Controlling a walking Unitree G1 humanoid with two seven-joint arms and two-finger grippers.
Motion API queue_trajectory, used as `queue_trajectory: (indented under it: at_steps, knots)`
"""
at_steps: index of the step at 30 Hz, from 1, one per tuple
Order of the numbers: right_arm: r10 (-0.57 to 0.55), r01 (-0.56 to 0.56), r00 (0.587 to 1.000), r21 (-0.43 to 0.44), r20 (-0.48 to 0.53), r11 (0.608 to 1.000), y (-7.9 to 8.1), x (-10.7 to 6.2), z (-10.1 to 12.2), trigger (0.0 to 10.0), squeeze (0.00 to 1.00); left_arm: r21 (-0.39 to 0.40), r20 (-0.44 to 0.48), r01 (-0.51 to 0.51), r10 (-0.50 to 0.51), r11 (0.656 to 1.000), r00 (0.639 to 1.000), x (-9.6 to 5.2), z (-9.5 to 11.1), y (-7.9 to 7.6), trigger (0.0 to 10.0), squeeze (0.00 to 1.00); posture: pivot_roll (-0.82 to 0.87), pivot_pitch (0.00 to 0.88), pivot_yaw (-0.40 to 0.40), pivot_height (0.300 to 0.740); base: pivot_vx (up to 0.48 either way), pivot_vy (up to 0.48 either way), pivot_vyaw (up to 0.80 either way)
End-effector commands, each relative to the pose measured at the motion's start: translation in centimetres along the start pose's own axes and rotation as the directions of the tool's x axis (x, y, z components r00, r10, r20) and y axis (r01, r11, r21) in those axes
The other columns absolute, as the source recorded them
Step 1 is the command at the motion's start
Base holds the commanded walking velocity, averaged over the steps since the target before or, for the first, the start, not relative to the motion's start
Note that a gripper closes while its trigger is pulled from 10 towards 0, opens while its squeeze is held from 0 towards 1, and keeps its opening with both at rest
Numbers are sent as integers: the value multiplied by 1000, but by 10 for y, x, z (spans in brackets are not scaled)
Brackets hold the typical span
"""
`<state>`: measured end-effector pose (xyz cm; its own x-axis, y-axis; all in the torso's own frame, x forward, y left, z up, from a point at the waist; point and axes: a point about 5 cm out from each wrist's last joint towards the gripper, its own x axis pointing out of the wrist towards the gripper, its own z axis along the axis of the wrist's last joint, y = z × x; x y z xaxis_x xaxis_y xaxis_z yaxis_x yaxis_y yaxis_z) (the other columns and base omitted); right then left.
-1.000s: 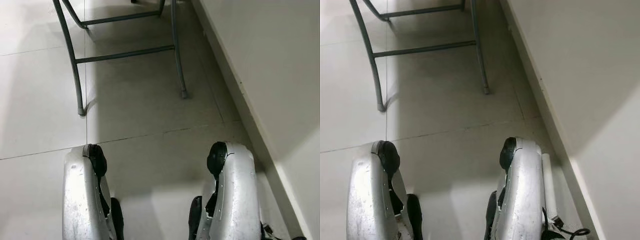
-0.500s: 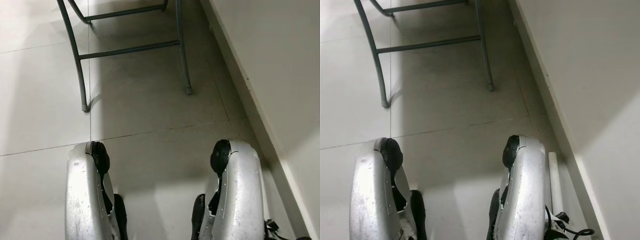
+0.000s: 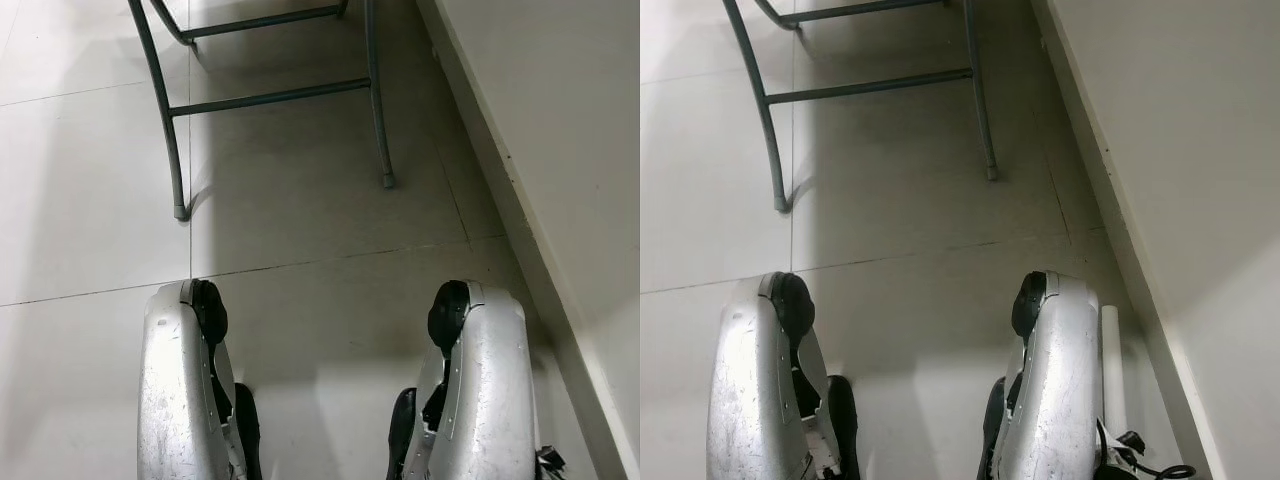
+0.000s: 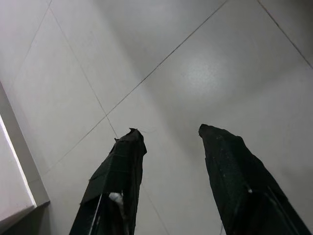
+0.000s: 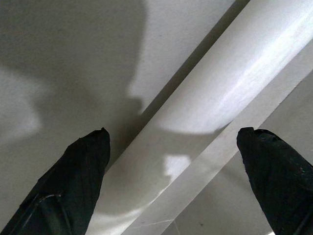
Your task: Building children table
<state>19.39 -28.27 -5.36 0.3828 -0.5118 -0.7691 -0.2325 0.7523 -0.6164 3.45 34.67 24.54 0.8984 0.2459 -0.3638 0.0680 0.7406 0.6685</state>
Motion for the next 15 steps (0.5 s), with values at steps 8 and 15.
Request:
queue_trajectory:
  at_steps: [8, 15]
  knots:
    - [209, -209, 978, -7, -21, 978, 41, -9, 3, 0, 0, -16, -61, 25, -26, 1000, 998, -6, -6, 6, 10000, 0, 428, 499, 157, 300, 0, 0, 0]
    - [322, -322, 947, -4, -21, 947, 58, -13, 3, 0, 0, -24, -53, 39, -40, 999, 998, -3, -5, 3, 10000, 0, 415, 498, 157, 300, 0, 0, 0]
